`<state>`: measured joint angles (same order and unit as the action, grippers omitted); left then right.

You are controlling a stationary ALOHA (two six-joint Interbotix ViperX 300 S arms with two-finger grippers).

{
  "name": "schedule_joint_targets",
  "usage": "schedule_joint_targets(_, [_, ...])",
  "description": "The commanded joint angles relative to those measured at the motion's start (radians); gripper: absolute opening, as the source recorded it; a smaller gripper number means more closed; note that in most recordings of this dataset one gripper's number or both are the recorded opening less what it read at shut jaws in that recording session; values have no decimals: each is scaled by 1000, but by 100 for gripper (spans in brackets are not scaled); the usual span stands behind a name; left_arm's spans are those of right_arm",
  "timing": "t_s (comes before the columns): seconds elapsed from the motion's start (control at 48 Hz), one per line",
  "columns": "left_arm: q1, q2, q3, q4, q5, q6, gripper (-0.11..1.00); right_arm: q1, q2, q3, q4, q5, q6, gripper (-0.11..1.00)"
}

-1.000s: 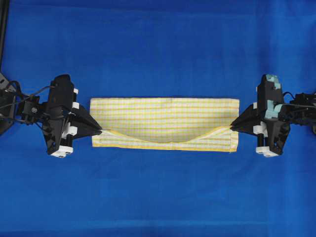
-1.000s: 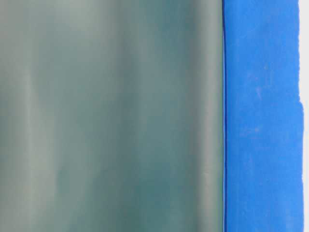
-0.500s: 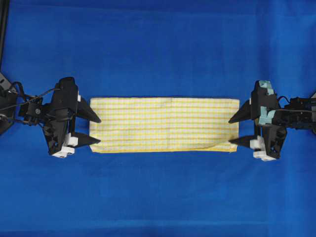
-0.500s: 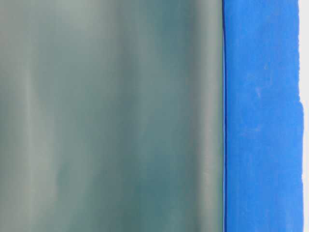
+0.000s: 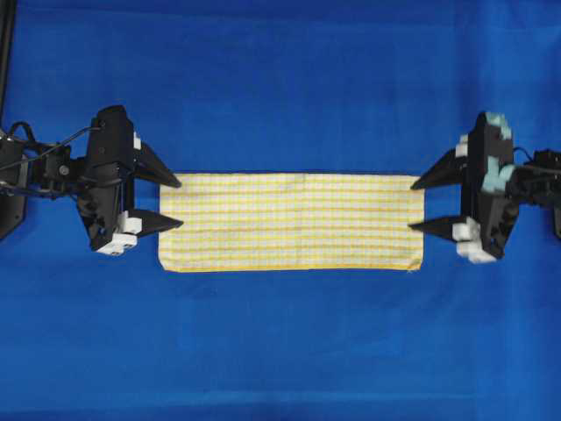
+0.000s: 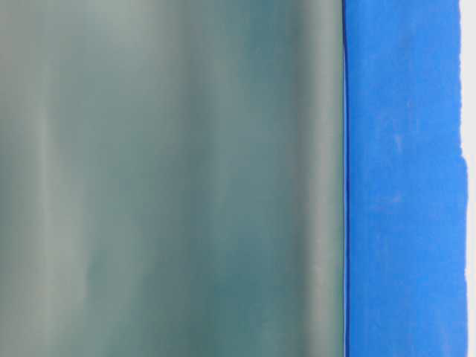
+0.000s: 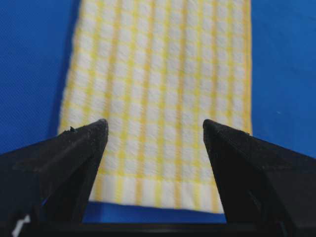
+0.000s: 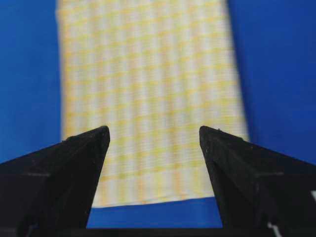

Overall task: Fold the yellow towel.
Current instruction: 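Open both grippers and release the folded edge, then grasp the folded towel's far corners with both grippers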

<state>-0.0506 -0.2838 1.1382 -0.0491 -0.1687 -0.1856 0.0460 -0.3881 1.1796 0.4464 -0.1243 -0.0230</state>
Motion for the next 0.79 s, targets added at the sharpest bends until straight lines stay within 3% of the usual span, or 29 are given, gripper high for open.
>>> schedule_joint_targets(0.0, [32, 9, -29, -2, -3, 41, 72, -61, 0, -11, -6, 15, -15, 75])
schedule_joint_targets(0.146, [115, 44, -44, 2, 20, 115, 72, -141, 29, -12, -8, 29, -49, 75])
schedule_joint_targets(0.333, [190, 106, -46, -2, 25, 143, 72, -183, 87, -12, -8, 17, -69, 75])
schedule_joint_targets(0.771, [190, 261, -78, -3, 29, 132, 71, -175, 242, -32, -3, -31, -69, 74])
